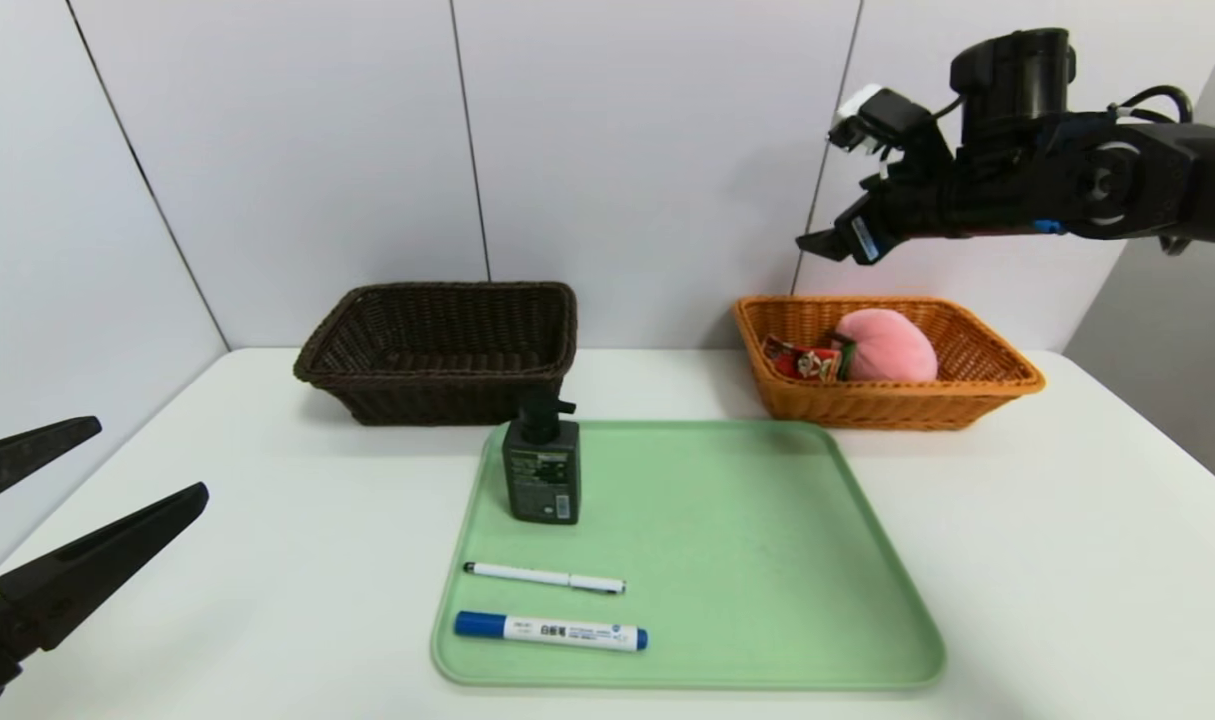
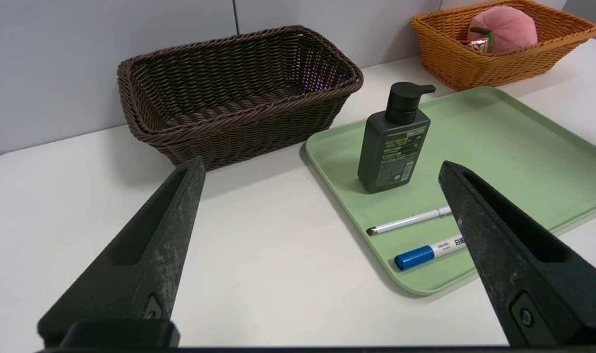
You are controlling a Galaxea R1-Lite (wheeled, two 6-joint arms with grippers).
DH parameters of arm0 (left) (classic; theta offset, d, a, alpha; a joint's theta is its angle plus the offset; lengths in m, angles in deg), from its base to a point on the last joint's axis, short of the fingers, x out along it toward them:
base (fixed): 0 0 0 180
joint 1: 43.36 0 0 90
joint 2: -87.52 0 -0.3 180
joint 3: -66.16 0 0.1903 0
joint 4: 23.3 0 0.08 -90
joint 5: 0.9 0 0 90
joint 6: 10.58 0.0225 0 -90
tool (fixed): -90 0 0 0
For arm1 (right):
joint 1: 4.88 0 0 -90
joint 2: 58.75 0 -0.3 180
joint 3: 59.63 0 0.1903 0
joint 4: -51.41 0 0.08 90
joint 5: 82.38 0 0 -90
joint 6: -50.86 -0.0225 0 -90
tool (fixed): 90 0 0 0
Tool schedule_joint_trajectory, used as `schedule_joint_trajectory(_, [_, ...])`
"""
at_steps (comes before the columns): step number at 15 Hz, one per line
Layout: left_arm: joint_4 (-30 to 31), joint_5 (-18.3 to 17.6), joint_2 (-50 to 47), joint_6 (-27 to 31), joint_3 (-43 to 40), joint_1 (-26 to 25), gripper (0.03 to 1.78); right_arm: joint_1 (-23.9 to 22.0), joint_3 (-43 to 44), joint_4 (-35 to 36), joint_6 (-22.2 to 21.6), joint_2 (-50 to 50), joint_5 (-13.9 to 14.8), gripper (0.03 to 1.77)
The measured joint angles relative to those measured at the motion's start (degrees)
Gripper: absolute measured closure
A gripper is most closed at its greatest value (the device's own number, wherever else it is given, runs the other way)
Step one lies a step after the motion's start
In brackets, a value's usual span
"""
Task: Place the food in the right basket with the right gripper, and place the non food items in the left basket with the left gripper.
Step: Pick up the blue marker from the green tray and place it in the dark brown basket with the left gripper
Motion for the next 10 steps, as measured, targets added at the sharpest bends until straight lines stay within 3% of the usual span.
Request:
schedule_joint_trajectory(2, [0.0,0.1,-0.1,0.0,0.0,0.0,0.12,-1.0,-2.0,0.8,-3.2,-2.5,4.0,0.17])
schedule_joint_trajectory(5, [0.0,1.8,-0.1,-0.1,-0.2,0.0,0.12,-1.2,-7.1,7.0,-12.7,-5.8,13.5,0.15])
schedule_joint_trajectory(6, [0.0,2.4,-0.2,-0.2,-0.2,0.0,0.12,-1.4,-9.8,9.4,-14.8,-7.2,15.5,0.14])
schedule_joint_trajectory(10, [0.1,4.1,-0.4,-0.4,-0.3,0.0,0.12,-2.6,-27.1,16.8,-17.9,-17.2,17.3,0.12])
